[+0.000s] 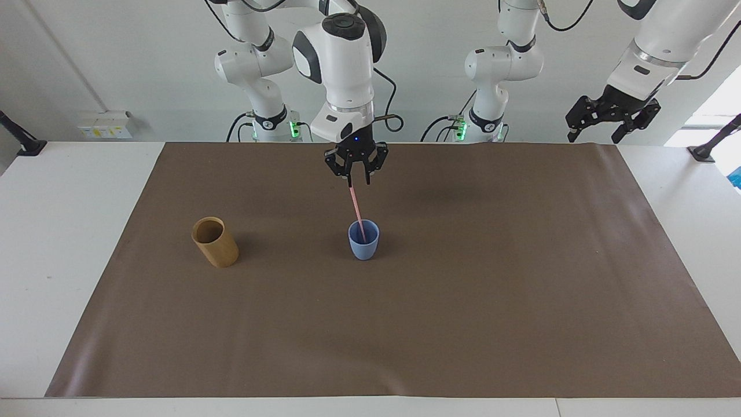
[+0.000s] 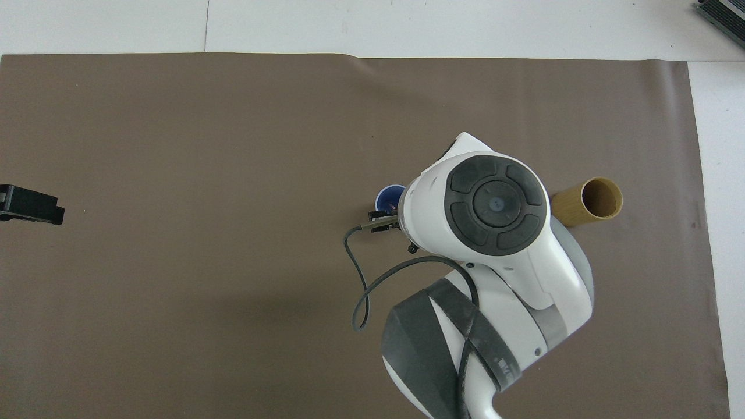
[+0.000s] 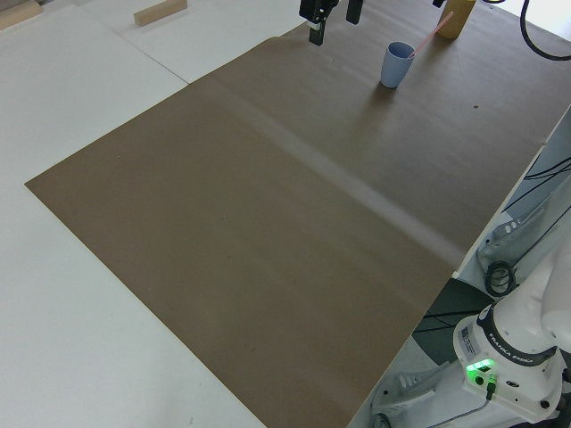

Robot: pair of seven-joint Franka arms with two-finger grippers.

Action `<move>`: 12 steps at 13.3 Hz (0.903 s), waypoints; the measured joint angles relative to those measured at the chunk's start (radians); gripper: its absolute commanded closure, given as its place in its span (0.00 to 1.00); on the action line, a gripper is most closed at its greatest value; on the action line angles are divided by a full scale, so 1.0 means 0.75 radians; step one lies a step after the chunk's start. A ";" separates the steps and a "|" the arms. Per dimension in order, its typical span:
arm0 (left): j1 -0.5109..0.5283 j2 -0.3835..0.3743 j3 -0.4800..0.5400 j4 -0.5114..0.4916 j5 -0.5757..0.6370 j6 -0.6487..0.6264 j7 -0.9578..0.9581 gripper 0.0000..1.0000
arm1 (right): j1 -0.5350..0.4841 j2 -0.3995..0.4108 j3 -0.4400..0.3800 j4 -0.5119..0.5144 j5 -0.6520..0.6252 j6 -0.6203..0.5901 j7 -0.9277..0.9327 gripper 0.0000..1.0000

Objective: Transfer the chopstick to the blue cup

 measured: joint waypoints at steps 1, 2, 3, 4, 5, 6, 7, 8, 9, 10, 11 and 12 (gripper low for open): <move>0.000 0.000 0.000 0.000 0.000 0.000 0.000 0.00 | -0.006 -0.006 -0.003 0.009 0.000 0.000 0.024 0.00; 0.000 0.000 0.000 0.000 0.000 0.000 0.000 0.00 | -0.020 -0.019 -0.005 0.017 0.000 -0.002 0.041 0.00; 0.000 0.000 0.000 0.000 0.000 0.000 0.000 0.00 | -0.043 -0.038 -0.007 0.023 0.000 -0.009 0.048 0.00; 0.000 0.000 0.000 0.000 0.000 0.000 0.000 0.00 | -0.078 -0.063 -0.008 0.026 0.000 -0.027 0.049 0.00; 0.000 0.000 0.000 0.000 0.000 0.000 0.000 0.00 | -0.129 -0.095 -0.009 0.028 0.000 -0.053 0.049 0.00; 0.000 0.000 0.000 0.000 0.000 0.000 0.000 0.00 | -0.185 -0.126 -0.011 0.028 0.000 -0.080 0.049 0.00; 0.000 0.000 0.000 0.000 0.000 0.000 0.000 0.00 | -0.244 -0.155 -0.012 0.029 0.000 -0.113 0.044 0.00; 0.000 0.000 0.000 0.000 0.000 0.000 0.000 0.00 | -0.302 -0.182 -0.014 0.029 0.000 -0.147 0.031 0.00; 0.000 0.000 0.000 0.000 0.000 0.000 0.000 0.00 | -0.354 -0.205 -0.015 0.029 0.000 -0.181 0.009 0.00; 0.000 0.000 0.000 0.000 0.000 0.000 0.000 0.00 | -0.402 -0.226 -0.016 0.029 0.000 -0.215 -0.018 0.00; 0.000 0.000 0.000 0.000 0.000 0.000 0.000 0.00 | -0.443 -0.248 -0.017 0.030 0.000 -0.253 -0.046 0.00; 0.000 0.000 0.000 0.000 0.000 0.000 0.000 0.00 | -0.472 -0.268 -0.020 0.034 0.000 -0.299 -0.069 0.00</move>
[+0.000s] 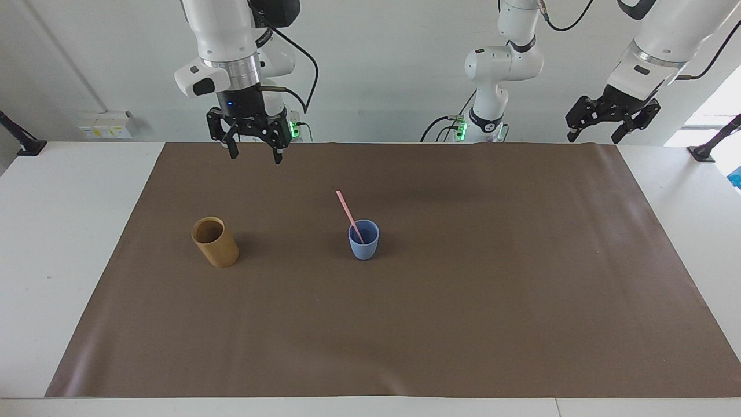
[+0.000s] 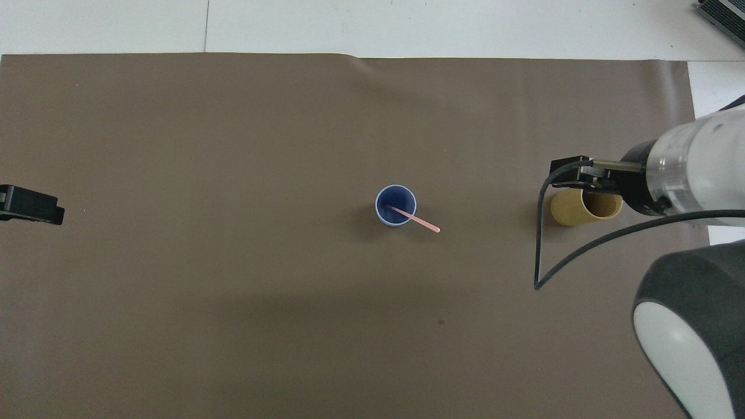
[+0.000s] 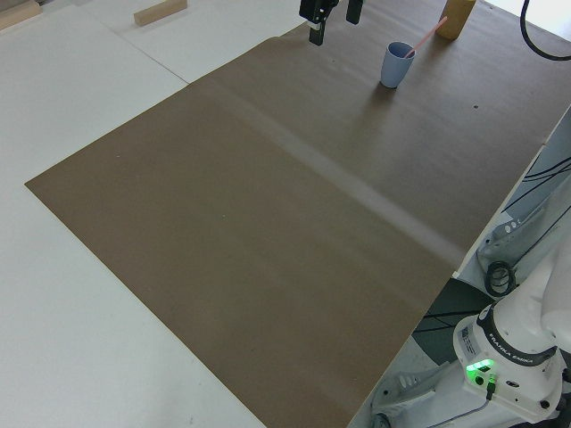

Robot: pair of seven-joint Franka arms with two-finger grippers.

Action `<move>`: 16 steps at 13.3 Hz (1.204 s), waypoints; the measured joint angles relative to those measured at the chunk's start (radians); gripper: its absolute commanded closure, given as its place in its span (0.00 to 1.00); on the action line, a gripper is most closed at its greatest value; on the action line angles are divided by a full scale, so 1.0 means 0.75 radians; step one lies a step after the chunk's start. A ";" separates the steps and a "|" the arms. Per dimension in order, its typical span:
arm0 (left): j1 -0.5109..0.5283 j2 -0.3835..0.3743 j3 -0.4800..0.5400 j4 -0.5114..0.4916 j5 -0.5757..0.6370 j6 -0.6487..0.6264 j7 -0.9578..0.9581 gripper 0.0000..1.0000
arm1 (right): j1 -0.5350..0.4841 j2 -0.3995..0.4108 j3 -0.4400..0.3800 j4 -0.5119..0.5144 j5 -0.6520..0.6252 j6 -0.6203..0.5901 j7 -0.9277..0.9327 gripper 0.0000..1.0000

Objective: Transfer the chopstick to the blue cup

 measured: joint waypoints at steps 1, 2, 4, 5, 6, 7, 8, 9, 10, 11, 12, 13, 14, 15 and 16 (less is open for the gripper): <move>0.000 0.000 0.000 0.000 0.000 0.000 0.000 0.00 | -0.016 -0.016 -0.006 0.014 0.000 -0.059 -0.018 0.00; 0.000 0.000 0.000 0.000 0.000 0.000 0.000 0.00 | -0.019 -0.027 -0.020 0.043 0.000 -0.121 -0.035 0.00; 0.000 0.000 0.000 0.000 0.000 0.000 0.000 0.00 | -0.023 -0.030 -0.058 0.136 0.002 -0.254 -0.081 0.00; 0.000 0.000 0.000 0.000 0.000 0.000 0.000 0.00 | -0.029 -0.026 -0.077 0.173 0.004 -0.314 -0.097 0.00; 0.000 0.000 0.000 0.000 0.000 0.000 0.000 0.00 | -0.033 -0.012 -0.094 0.214 0.009 -0.362 -0.109 0.00; 0.000 0.000 0.000 0.000 0.000 0.000 0.000 0.00 | -0.036 0.007 -0.104 0.249 0.014 -0.394 -0.114 0.00; 0.000 0.000 0.000 0.000 0.000 0.000 0.000 0.00 | -0.040 0.026 -0.107 0.273 0.017 -0.414 -0.118 0.00; 0.000 0.000 0.000 0.000 0.000 0.000 0.000 0.00 | -0.044 0.044 -0.107 0.288 0.018 -0.430 -0.124 0.00; 0.000 0.000 0.000 0.000 0.000 0.000 0.000 0.00 | -0.046 0.059 -0.107 0.297 0.019 -0.435 -0.126 0.00; 0.000 0.000 0.000 0.000 0.000 0.000 0.000 0.00 | -0.046 0.071 -0.107 0.301 0.023 -0.436 -0.127 0.00; 0.000 0.000 0.000 0.000 0.000 0.000 0.000 0.00 | -0.047 0.076 -0.107 0.302 0.034 -0.436 -0.127 0.00; 0.000 0.000 0.000 0.000 0.000 0.000 0.000 0.00 | -0.048 0.076 -0.109 0.302 0.048 -0.436 -0.127 0.00; 0.000 0.000 0.000 0.000 0.000 0.000 0.000 0.00 | -0.051 0.074 -0.112 0.302 0.058 -0.436 -0.128 0.00; 0.000 0.000 0.000 0.000 0.000 0.000 0.000 0.00 | -0.053 0.072 -0.112 0.302 0.060 -0.436 -0.131 0.00; 0.000 0.000 0.000 0.000 0.000 0.000 0.000 0.00 | -0.054 0.070 -0.112 0.302 0.062 -0.435 -0.146 0.00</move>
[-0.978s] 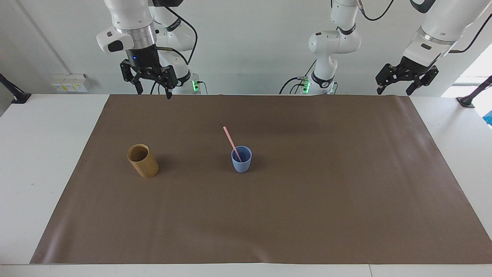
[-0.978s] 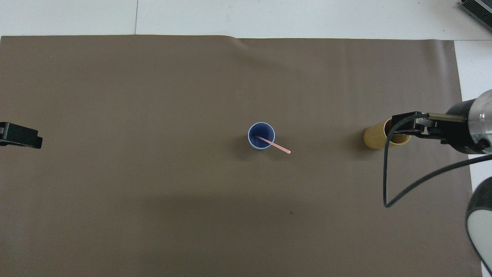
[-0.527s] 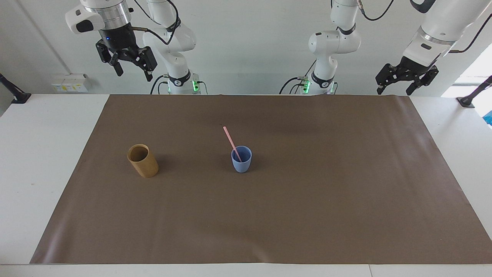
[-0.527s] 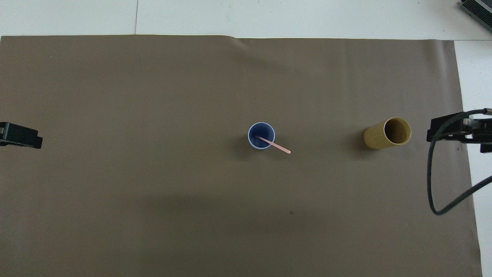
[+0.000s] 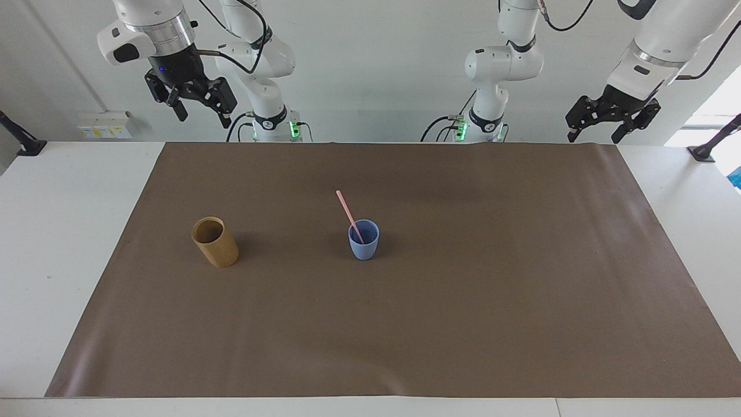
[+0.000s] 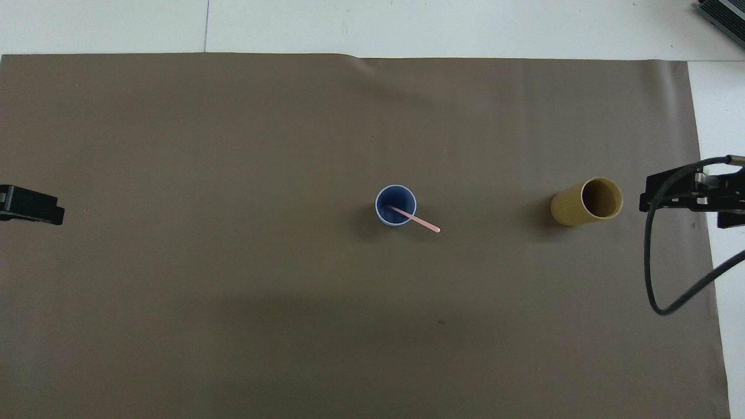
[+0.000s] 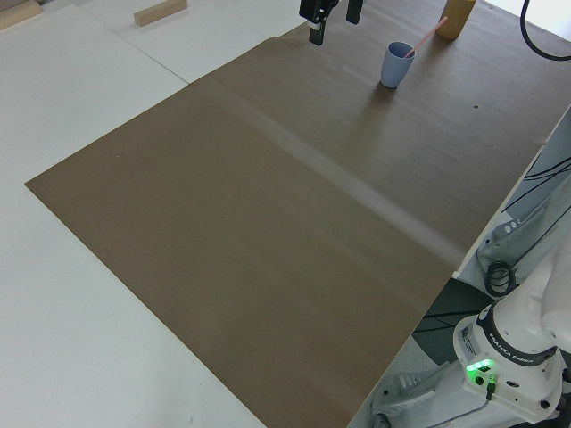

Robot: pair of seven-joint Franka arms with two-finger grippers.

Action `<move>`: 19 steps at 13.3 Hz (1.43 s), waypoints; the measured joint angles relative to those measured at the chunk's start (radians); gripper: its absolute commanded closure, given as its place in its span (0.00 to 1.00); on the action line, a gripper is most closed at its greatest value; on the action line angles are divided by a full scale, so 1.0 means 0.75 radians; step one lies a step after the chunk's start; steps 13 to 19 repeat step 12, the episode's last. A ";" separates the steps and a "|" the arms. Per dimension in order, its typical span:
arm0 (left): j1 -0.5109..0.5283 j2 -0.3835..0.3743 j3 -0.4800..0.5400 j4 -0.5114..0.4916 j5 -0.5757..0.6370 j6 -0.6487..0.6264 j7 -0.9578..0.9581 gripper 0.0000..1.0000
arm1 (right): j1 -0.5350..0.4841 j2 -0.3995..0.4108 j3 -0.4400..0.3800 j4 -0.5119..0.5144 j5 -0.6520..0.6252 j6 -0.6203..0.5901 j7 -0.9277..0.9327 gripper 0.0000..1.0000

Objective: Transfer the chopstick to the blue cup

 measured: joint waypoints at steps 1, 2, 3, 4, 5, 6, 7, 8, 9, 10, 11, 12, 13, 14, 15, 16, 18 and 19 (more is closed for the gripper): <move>0.000 0.000 0.000 0.000 0.000 0.000 0.000 0.00 | -0.001 0.000 0.000 -0.001 0.001 0.008 -0.020 0.00; 0.000 0.000 0.000 0.000 0.000 0.000 0.000 0.00 | -0.004 -0.001 0.000 -0.003 0.001 0.022 -0.036 0.00; 0.000 0.000 0.000 0.000 0.000 0.000 0.000 0.00 | -0.006 -0.001 0.000 -0.005 0.001 0.031 -0.043 0.00; 0.000 0.000 0.000 0.000 0.000 0.000 0.000 0.00 | -0.006 -0.002 0.000 -0.008 0.002 0.033 -0.047 0.00; 0.000 0.000 0.000 0.000 0.000 0.000 0.000 0.00 | -0.006 -0.003 0.000 -0.011 0.002 0.035 -0.048 0.00; 0.000 0.000 0.000 0.000 0.000 0.000 0.000 0.00 | -0.007 -0.003 0.000 -0.014 0.002 0.037 -0.048 0.00; 0.000 0.000 0.000 0.000 0.000 0.000 0.000 0.00 | -0.007 -0.004 0.000 -0.015 0.002 0.038 -0.049 0.00; 0.000 0.000 0.000 0.000 0.000 0.000 0.000 0.00 | -0.007 -0.004 0.000 -0.016 0.002 0.038 -0.049 0.00; 0.000 0.000 0.000 0.000 0.000 0.000 0.000 0.00 | -0.007 -0.005 0.000 -0.017 0.002 0.038 -0.049 0.00; 0.000 0.000 0.000 0.000 0.000 0.000 0.000 0.00 | -0.007 -0.005 0.000 -0.018 0.002 0.038 -0.049 0.00; 0.000 0.000 0.000 0.000 0.000 0.000 0.000 0.00 | -0.007 -0.006 0.000 -0.018 0.002 0.038 -0.050 0.00; 0.000 0.000 0.000 0.000 0.000 0.000 0.000 0.00 | -0.007 -0.006 0.000 -0.019 0.002 0.038 -0.051 0.00; 0.000 0.000 0.000 0.000 0.000 0.000 0.000 0.00 | -0.007 -0.006 0.000 -0.019 0.002 0.038 -0.051 0.00; 0.000 0.000 0.000 0.000 0.000 0.000 0.000 0.00 | -0.007 -0.006 0.000 -0.019 0.002 0.038 -0.051 0.00; 0.000 0.000 0.000 0.000 0.000 0.000 0.000 0.00 | -0.007 -0.006 0.000 -0.019 0.002 0.038 -0.051 0.00; 0.000 0.000 0.000 0.000 0.000 0.000 0.000 0.00 | -0.007 -0.006 0.000 -0.019 0.002 0.038 -0.051 0.00; 0.000 0.000 0.000 0.000 0.000 0.000 0.000 0.00 | -0.007 -0.006 0.000 -0.019 0.002 0.038 -0.051 0.00; 0.000 0.000 0.000 0.000 0.000 0.000 0.000 0.00 | -0.007 -0.006 0.000 -0.019 0.002 0.038 -0.051 0.00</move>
